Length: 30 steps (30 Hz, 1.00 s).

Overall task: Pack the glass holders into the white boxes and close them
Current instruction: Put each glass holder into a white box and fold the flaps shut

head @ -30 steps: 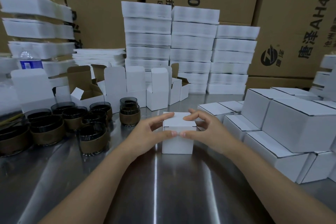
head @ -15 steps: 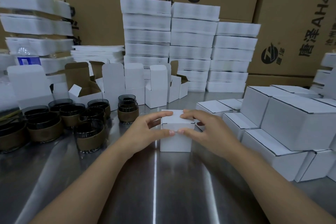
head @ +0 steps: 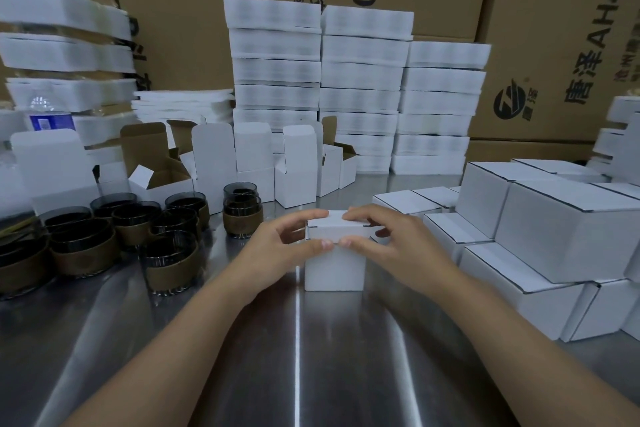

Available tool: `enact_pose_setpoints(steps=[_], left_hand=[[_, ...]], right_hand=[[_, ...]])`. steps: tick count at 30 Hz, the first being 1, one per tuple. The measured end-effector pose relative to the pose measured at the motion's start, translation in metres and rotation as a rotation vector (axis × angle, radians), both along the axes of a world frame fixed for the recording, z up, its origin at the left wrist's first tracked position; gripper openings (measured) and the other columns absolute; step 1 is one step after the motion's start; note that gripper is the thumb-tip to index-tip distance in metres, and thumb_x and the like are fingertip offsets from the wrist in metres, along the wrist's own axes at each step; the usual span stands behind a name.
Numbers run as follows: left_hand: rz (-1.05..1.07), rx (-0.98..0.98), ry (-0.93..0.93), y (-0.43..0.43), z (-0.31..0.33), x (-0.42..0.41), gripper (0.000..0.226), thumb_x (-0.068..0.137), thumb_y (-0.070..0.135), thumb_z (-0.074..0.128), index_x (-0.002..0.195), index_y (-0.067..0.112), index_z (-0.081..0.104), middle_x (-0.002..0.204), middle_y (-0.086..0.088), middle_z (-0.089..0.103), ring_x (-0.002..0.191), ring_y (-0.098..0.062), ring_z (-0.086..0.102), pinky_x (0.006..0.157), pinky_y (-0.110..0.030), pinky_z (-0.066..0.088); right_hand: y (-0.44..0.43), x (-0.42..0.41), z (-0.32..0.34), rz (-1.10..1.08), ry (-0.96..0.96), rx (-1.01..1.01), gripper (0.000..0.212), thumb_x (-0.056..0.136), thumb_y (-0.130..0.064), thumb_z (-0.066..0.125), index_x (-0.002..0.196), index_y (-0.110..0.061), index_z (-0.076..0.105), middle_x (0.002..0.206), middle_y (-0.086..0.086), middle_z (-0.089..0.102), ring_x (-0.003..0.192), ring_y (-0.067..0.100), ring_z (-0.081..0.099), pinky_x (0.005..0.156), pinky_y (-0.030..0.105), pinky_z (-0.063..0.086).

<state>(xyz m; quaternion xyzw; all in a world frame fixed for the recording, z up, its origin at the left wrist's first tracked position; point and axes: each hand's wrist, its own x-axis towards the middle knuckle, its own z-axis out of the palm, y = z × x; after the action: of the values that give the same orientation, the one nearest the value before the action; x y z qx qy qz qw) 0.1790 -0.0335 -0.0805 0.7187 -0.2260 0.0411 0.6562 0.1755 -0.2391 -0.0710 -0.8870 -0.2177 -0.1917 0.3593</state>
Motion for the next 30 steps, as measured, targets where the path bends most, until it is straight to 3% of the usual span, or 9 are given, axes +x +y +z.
enact_pose_setpoints(steps=[8,13,16,19,25,28,30], left_hand=[[0.000,-0.019,0.017,-0.001,0.001,-0.001,0.029,0.083,0.017,0.069,0.104,0.035,0.066,0.092,0.022,0.072,0.089,0.001,0.068,0.080,-0.018,0.055],[-0.002,-0.016,0.053,-0.001,0.001,-0.002,0.018,0.086,0.035,0.061,0.098,0.045,0.070,0.092,0.025,0.070,0.088,0.004,0.065,0.078,-0.018,0.055],[-0.042,-0.026,0.108,0.000,0.004,-0.003,0.030,0.074,0.057,0.054,0.098,0.049,0.069,0.096,0.025,0.068,0.092,0.006,0.063,0.068,-0.012,0.053],[-0.040,-0.057,0.201,0.000,0.005,-0.001,0.044,0.068,0.066,0.049,0.101,0.046,0.070,0.108,0.018,0.068,0.103,-0.003,0.062,0.075,-0.020,0.050],[-0.022,-0.079,0.221,0.003,0.003,0.002,0.026,0.094,0.041,0.047,0.102,0.047,0.070,0.103,0.020,0.070,0.095,-0.002,0.066,0.072,-0.020,0.052],[-0.031,-0.102,0.224,0.005,0.001,0.004,0.027,0.088,0.046,0.051,0.107,0.046,0.069,0.107,0.018,0.070,0.101,-0.005,0.065,0.078,-0.024,0.051],[-0.044,-0.123,0.207,0.005,-0.001,0.005,0.035,0.078,0.054,0.055,0.111,0.047,0.067,0.111,0.018,0.069,0.104,-0.005,0.064,0.077,-0.023,0.051]], right_hand=[[0.005,0.000,-0.002,0.006,-0.032,0.056,0.015,0.078,-0.059,0.059,0.092,-0.062,0.055,0.107,-0.033,0.059,0.100,-0.008,0.053,0.082,0.018,0.045],[0.007,-0.002,-0.002,0.026,-0.029,0.093,0.018,0.081,-0.052,0.060,0.099,-0.055,0.060,0.110,-0.030,0.060,0.106,-0.009,0.051,0.082,0.016,0.041],[0.008,-0.002,-0.001,0.028,-0.008,0.070,0.025,0.084,-0.047,0.062,0.109,-0.046,0.064,0.115,-0.026,0.059,0.110,-0.007,0.049,0.089,0.018,0.040],[0.008,-0.004,0.001,0.014,0.007,0.074,0.027,0.085,-0.044,0.063,0.112,-0.042,0.065,0.116,-0.023,0.059,0.111,-0.004,0.049,0.091,0.018,0.039],[0.013,-0.010,0.002,-0.044,-0.033,0.068,0.028,0.083,-0.044,0.066,0.111,-0.040,0.067,0.114,-0.023,0.061,0.103,-0.003,0.045,0.085,0.017,0.035],[0.018,-0.011,0.002,-0.058,-0.056,0.110,0.024,0.082,-0.039,0.069,0.106,-0.042,0.069,0.112,-0.021,0.062,0.106,0.000,0.046,0.086,0.017,0.037],[0.022,-0.012,0.001,-0.043,-0.035,0.203,0.023,0.082,-0.032,0.071,0.095,-0.050,0.066,0.105,-0.027,0.061,0.107,-0.002,0.045,0.081,0.009,0.037]])
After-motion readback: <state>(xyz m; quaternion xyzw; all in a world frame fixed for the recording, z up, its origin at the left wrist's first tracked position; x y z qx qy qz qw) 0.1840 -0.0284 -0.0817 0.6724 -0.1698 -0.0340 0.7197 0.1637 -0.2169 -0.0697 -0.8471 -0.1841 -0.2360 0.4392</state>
